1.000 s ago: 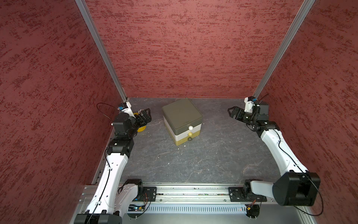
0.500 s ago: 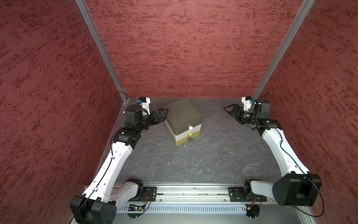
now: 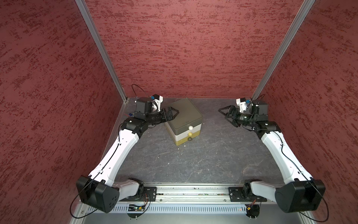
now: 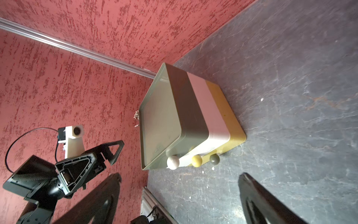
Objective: Take the keys out of the drawer
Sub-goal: Open the drawer in the storage box.
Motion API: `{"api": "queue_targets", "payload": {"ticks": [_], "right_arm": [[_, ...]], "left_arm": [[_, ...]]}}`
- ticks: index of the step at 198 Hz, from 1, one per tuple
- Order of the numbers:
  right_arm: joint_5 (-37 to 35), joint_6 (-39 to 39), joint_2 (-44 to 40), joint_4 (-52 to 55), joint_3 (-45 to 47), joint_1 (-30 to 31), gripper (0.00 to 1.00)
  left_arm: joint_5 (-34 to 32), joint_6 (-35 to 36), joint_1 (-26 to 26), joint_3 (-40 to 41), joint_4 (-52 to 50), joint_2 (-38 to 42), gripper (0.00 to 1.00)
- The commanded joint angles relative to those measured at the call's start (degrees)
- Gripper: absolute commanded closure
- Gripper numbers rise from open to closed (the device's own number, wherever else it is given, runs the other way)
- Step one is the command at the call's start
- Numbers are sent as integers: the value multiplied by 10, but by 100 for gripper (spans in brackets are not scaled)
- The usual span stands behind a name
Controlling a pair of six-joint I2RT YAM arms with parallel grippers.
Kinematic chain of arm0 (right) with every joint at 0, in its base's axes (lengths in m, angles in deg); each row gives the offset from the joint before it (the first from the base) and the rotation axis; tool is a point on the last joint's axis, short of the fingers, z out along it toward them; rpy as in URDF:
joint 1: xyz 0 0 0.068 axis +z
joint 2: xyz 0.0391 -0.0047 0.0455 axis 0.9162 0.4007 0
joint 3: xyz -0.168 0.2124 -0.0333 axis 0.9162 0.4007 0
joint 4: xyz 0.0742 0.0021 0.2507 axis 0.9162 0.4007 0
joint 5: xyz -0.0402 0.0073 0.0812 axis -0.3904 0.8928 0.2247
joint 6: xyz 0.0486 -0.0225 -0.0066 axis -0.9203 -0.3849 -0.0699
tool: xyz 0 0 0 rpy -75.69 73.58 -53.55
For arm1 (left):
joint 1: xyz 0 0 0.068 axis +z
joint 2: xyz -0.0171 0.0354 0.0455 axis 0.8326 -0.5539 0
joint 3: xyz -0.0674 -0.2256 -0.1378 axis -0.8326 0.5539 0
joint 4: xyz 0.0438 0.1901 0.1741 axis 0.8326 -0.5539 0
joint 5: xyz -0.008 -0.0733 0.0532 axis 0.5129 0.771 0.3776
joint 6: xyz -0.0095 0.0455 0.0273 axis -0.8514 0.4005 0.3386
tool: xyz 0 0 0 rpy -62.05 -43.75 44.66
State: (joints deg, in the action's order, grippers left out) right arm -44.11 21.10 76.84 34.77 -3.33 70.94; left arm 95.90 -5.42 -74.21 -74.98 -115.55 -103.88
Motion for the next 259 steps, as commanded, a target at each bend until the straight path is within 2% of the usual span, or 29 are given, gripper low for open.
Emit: {"api": "queue_targets", "payload": {"ticks": [1,39,71,109,157,259], "right_arm": [[4,-20,-16,11,22,21,1],[-14,-42,-16,-7,49,80,1],[-20,-80,0,-64,81,135,3],[-20,-112,24,-120,100,172,5],[1,-136,45,-183,115,190,8],[10,-154,87,-224,122,211,16]], "left_arm": [[16,10,-13,-28,-29,-17,0],[23,0,-21,-44,-20,-46,0],[30,0,-33,-70,-19,-74,0],[39,-5,-39,-85,-5,-98,0],[42,-6,-48,-101,4,-130,0],[48,-12,-57,-91,13,-163,0]]}}
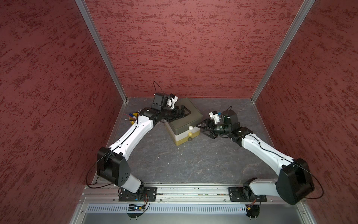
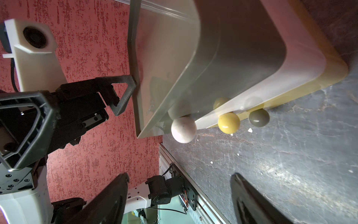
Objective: Take the keys out of the drawer
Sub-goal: Open the drawer in the storage box.
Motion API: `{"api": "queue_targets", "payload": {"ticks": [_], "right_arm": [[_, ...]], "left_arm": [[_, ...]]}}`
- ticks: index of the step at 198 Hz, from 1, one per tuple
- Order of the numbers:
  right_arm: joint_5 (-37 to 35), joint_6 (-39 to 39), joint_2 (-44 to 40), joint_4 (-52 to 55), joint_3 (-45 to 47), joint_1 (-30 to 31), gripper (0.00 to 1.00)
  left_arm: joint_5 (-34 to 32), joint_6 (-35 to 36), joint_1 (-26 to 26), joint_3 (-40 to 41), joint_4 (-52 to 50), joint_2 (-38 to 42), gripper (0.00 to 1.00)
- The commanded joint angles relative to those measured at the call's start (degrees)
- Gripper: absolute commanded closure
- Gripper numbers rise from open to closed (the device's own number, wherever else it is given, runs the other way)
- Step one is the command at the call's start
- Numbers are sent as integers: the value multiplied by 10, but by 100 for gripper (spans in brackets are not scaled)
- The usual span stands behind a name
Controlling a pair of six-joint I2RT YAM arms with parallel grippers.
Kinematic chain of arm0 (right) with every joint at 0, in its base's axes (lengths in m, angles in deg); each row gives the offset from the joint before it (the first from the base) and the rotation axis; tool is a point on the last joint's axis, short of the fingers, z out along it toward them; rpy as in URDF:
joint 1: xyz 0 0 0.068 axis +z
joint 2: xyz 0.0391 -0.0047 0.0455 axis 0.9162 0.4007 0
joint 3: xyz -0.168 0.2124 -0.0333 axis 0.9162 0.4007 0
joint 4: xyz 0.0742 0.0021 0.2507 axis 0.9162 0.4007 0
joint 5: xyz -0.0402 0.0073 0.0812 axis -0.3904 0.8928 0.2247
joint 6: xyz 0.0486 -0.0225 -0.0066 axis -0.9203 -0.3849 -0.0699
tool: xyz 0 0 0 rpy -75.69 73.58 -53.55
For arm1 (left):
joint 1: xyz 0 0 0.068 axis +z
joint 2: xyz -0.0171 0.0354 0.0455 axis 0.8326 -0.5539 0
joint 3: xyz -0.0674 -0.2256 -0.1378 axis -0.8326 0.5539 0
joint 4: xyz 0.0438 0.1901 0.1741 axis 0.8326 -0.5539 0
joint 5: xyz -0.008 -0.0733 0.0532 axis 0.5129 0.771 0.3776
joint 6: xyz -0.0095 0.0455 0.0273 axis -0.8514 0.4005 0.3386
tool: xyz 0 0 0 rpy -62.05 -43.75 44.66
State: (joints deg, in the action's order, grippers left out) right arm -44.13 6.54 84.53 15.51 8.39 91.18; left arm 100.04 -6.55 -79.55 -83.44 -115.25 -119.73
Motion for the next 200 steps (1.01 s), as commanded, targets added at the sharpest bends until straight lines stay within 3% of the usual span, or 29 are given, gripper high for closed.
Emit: {"api": "queue_targets", "payload": {"ticks": [1,65,200], "right_arm": [[10,-9,11,-32,5,9,16],[-2,-23,34,-57,18,27,20],[-10,-48,104,-132,-1,48,43]], "left_arm": [[7,0,-4,-7,11,-5,0],[8,3,-4,-3,-5,-19,0],[6,18,-1,16,-30,-17,0]]}}
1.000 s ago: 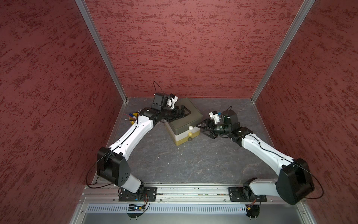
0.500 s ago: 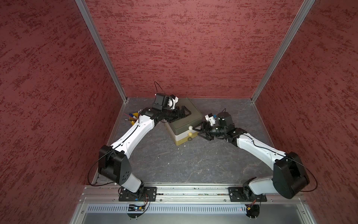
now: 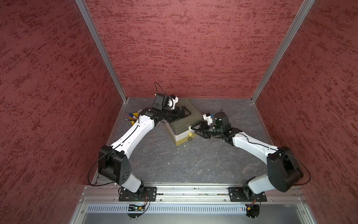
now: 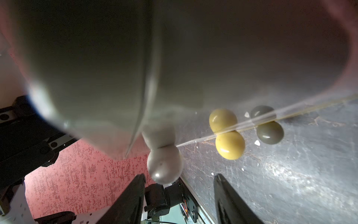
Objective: Take the keys out of the drawer
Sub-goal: Open the drawer in the storage box.
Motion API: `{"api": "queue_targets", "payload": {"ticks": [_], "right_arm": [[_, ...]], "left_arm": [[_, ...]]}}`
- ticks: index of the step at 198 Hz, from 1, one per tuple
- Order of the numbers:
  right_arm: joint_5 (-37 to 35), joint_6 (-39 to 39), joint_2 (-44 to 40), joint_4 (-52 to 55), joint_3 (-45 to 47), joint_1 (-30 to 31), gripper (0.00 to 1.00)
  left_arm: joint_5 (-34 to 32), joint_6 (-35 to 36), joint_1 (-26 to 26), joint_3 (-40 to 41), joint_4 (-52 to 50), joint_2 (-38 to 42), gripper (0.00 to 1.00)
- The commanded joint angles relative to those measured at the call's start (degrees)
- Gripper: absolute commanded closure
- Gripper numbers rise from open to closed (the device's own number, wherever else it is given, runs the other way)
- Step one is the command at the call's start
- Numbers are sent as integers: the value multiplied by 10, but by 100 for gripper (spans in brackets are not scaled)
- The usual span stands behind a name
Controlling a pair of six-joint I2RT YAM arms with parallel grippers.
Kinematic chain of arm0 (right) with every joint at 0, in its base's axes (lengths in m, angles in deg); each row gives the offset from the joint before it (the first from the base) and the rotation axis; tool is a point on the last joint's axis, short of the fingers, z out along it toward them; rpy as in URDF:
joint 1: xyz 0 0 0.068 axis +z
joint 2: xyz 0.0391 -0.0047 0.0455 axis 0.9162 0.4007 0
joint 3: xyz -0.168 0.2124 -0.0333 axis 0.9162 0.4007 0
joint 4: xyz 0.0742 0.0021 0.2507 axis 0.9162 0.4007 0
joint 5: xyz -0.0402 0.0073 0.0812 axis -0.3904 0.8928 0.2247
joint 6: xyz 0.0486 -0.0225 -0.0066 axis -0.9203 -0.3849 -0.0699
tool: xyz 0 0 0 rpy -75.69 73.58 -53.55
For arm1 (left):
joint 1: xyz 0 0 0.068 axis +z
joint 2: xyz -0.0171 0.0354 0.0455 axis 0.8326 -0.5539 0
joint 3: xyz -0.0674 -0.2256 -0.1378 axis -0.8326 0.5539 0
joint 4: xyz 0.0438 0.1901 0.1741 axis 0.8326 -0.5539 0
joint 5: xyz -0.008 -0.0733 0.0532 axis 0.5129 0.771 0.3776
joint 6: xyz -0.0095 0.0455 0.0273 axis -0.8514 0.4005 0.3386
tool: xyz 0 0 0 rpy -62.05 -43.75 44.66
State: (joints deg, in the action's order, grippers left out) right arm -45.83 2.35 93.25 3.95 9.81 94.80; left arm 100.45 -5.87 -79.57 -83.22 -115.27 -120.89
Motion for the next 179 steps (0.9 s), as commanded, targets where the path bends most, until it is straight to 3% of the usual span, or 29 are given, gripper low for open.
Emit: {"api": "queue_targets", "payload": {"ticks": [1,126,145,179], "right_arm": [[7,-7,18,-17,-16,11,43],[-49,-51,44,-108,-6,39,48],[-68,-62,39,-119,5,42,52],[-133,-99,14,-173,52,60,51]], "left_arm": [[2,12,-1,13,-30,-6,0],[17,9,7,29,-26,0,0],[19,11,7,31,-27,0,0],[22,11,8,37,-25,-1,0]]}}
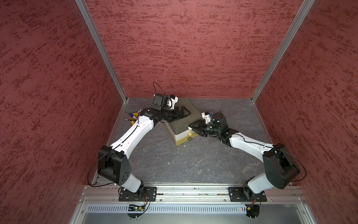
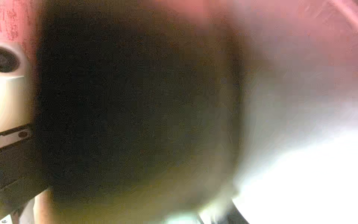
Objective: Take the keys out of the drawer
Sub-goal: Open the drawer in the storage box.
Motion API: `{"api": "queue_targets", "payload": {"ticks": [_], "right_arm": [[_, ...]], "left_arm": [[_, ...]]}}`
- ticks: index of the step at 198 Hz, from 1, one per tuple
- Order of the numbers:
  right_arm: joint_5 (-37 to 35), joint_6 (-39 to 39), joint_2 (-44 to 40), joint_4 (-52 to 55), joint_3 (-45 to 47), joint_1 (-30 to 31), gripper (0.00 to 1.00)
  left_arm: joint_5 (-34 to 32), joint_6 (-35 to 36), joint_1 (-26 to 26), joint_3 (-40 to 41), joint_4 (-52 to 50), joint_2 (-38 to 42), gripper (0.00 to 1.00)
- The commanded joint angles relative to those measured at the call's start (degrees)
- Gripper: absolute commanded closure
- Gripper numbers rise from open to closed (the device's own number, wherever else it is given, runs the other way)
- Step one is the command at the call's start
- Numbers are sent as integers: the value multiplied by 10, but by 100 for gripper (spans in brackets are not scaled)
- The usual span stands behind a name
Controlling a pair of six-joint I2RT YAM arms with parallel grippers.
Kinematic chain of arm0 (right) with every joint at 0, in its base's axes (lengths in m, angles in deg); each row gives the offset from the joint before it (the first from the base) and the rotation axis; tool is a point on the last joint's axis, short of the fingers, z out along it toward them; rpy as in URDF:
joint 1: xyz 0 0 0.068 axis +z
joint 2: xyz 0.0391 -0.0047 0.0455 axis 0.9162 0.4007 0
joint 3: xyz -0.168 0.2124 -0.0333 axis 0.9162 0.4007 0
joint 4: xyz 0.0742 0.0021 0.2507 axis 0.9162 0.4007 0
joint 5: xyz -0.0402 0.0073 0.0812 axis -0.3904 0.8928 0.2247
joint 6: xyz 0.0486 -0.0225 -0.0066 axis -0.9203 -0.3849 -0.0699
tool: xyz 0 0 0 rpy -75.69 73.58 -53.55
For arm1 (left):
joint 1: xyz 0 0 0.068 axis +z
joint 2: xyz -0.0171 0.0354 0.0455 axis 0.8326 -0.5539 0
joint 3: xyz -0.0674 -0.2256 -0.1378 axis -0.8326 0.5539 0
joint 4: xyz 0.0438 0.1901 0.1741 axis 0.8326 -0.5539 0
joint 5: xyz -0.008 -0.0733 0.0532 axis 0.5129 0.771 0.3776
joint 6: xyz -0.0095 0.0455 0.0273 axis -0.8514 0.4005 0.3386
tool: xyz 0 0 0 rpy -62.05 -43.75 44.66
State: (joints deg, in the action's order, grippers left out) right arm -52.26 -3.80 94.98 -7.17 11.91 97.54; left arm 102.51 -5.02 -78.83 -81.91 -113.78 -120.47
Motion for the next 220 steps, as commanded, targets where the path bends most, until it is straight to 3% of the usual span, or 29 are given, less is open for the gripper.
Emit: {"api": "queue_targets", "payload": {"ticks": [1,79,139,220], "right_arm": [[-70,-39,-4,-64,33,33,51],[-126,-80,9,-151,59,75,52],[-143,-74,-7,-132,66,75,66],[-160,-55,-74,-81,103,76,74]], "left_arm": [[2,2,0,23,-40,-5,0],[11,9,6,32,-46,3,0],[16,14,12,35,-50,6,0],[15,8,12,43,-47,7,0]]}}
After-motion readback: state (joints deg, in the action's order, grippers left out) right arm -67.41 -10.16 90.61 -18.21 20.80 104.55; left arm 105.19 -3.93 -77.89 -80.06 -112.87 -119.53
